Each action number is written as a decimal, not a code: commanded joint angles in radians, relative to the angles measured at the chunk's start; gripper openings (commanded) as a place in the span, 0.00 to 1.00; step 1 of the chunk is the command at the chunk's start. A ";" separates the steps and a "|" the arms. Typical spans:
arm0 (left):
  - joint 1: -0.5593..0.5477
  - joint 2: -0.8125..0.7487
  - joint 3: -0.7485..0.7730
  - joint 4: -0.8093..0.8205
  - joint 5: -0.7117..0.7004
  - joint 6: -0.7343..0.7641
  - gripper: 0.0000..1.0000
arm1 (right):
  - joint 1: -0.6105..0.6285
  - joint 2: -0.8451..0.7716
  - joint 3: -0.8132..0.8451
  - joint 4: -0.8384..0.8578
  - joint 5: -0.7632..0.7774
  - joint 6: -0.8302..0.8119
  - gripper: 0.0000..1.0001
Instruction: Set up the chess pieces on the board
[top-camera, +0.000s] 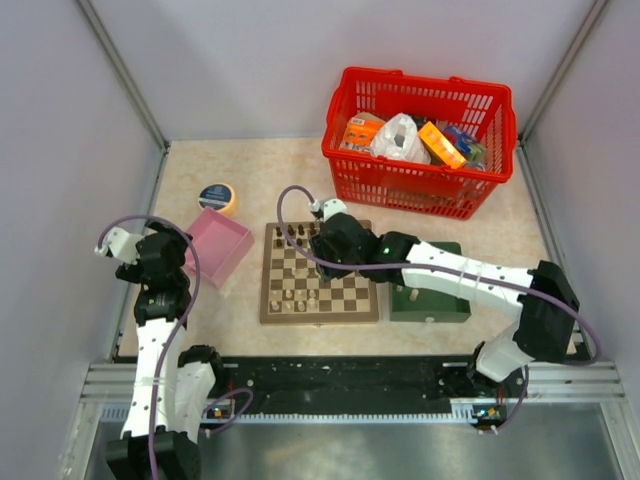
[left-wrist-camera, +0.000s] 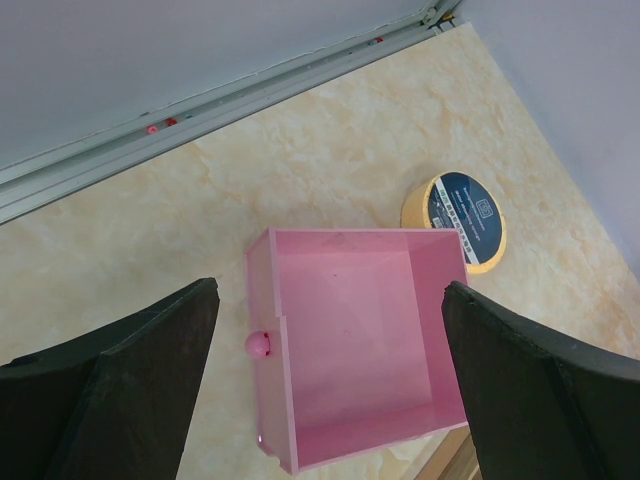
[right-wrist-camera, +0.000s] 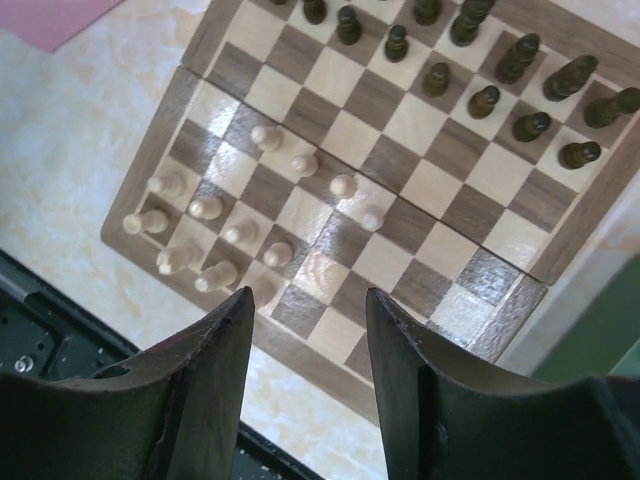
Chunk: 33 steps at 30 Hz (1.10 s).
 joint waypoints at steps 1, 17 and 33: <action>0.008 -0.013 0.005 0.025 0.000 -0.005 0.99 | -0.034 0.048 0.056 0.029 -0.044 -0.046 0.49; 0.011 -0.016 0.004 0.021 -0.028 0.009 0.99 | -0.034 0.431 0.369 -0.014 -0.133 -0.173 0.45; 0.015 -0.002 -0.004 0.035 -0.032 0.013 0.99 | -0.034 0.580 0.487 -0.064 -0.138 -0.211 0.40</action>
